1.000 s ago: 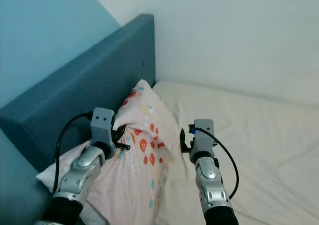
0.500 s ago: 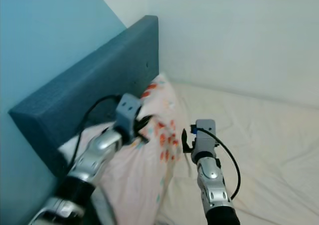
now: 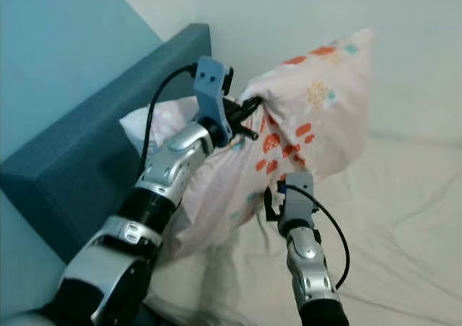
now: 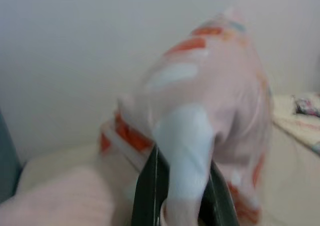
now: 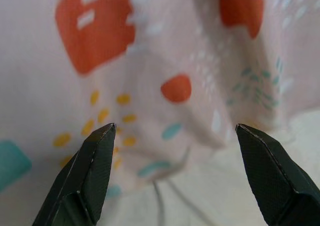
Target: Clean up the room
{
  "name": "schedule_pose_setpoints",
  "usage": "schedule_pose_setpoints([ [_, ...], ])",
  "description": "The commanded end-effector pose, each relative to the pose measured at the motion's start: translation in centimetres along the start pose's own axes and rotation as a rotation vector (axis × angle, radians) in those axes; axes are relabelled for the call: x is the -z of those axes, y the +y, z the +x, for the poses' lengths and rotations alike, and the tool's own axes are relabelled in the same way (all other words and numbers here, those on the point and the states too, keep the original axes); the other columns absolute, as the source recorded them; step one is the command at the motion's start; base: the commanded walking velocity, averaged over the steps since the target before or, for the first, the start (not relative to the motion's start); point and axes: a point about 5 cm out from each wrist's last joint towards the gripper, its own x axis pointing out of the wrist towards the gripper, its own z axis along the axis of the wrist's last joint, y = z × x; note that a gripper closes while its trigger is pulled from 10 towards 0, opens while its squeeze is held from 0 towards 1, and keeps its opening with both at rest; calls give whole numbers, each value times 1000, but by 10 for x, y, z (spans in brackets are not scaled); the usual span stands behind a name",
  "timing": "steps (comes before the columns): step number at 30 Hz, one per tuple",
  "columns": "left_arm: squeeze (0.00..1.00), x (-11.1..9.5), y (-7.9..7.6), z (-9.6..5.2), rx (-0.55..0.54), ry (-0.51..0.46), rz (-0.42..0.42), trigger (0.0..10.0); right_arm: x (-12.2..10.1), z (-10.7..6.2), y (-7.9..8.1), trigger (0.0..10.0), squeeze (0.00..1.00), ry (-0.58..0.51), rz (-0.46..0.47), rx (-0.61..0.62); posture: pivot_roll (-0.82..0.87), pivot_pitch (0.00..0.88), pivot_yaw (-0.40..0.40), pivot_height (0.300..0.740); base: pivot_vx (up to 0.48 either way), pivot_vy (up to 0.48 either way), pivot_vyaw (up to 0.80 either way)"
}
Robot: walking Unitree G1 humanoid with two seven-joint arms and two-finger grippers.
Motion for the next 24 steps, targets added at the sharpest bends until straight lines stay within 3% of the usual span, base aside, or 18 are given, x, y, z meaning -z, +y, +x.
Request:
schedule_pose_setpoints([
  [1,0,12,16,-1,-121,47,-14,10000,6,-5,-1,10000,0,32,-1,0,-28,115,16,740,0,0,0],
  [5,0,28,18,-4,-156,119,-37,10000,7,-9,-2,10000,0,39,0,6,-35,136,29,740,0,0,0],
  [10,0,76,7,-18,-196,333,-124,10000,14,-21,-5,10000,0,61,10,30,-43,183,52,740,0,0,0],
  [12,0,92,4,-25,-240,386,-115,10000,16,-24,-5,10000,0,66,13,37,-43,195,57,740,0,0,0],
  [17,0,107,6,-34,-317,432,-101,10000,16,-27,-5,10000,0,72,16,41,-43,212,64,740,0,0,0],
  [19,0,115,13,-41,-406,453,-78,10000,16,-29,-5,10000,0,77,19,45,-45,221,70,740,0,0,0],
  [24,0,115,25,-46,-471,436,-42,10000,18,-26,-10,10000,0,100,2,95,-46,232,78,740,0,0,0],
])
